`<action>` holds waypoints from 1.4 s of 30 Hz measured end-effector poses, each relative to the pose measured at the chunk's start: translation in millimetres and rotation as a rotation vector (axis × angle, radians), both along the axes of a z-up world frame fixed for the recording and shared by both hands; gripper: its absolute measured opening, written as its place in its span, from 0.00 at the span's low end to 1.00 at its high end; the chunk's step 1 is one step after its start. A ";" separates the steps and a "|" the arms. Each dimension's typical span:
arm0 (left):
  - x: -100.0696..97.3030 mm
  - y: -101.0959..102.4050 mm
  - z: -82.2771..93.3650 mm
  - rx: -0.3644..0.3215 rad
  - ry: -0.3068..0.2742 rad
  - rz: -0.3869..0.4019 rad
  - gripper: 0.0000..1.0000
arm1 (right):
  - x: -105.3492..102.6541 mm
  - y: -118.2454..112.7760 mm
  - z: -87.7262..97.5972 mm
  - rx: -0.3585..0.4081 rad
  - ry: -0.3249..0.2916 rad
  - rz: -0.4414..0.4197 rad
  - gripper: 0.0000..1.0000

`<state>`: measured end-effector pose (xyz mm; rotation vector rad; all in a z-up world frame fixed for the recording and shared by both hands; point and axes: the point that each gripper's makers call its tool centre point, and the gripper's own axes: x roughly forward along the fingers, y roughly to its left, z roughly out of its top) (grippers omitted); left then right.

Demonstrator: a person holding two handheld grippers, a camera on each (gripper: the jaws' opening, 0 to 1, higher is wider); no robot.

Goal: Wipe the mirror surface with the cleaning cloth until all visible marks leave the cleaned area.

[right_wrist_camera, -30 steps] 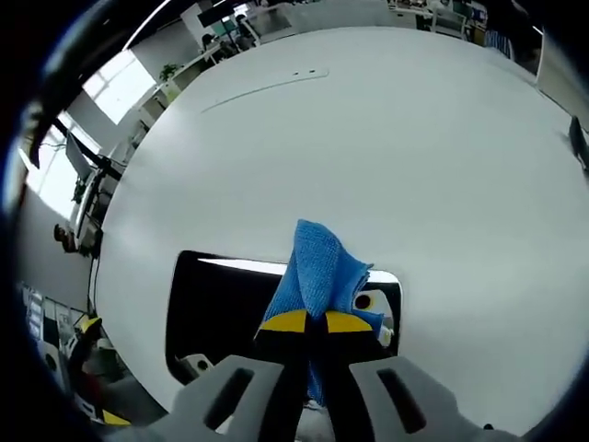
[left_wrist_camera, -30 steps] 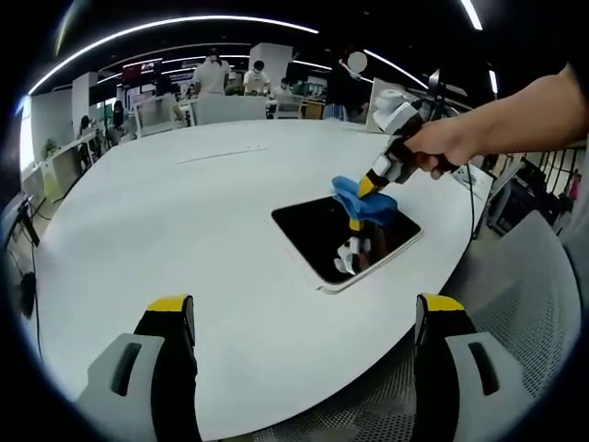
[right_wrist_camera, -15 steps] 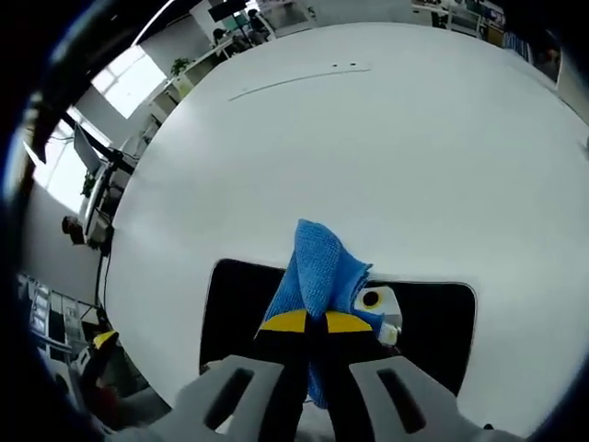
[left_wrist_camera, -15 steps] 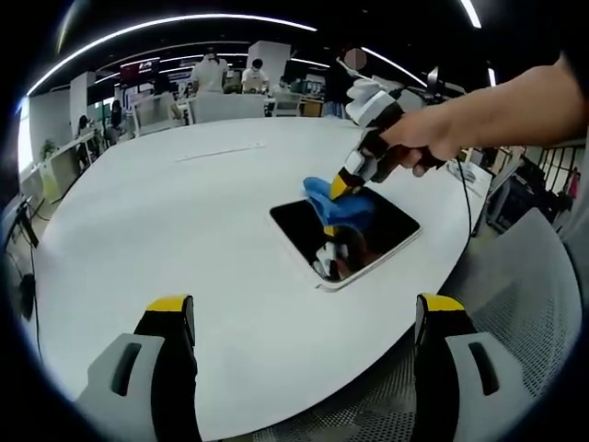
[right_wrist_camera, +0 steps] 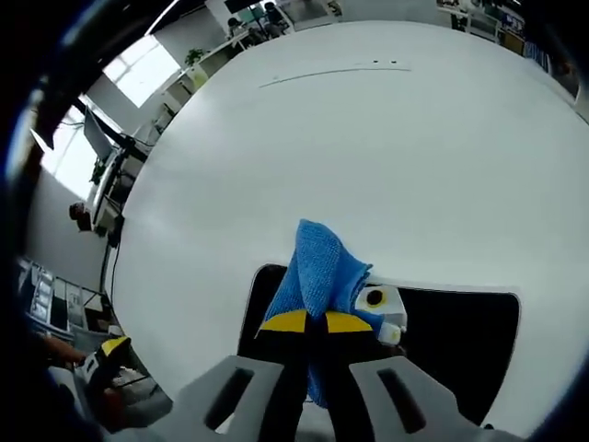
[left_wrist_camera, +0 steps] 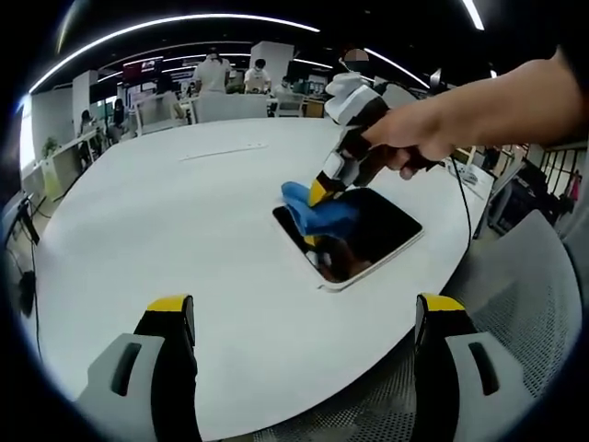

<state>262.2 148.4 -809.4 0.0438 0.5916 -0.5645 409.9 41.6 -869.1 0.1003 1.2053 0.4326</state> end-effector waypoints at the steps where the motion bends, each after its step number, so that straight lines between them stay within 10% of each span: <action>1: 0.1 0.2 -0.2 0.001 0.000 0.000 0.99 | 0.3 2.5 0.0 0.000 -0.001 0.003 0.00; 42: 1.8 3.3 -0.3 -0.004 -0.008 0.010 0.99 | -1.2 27.0 -0.9 0.023 0.005 0.006 0.00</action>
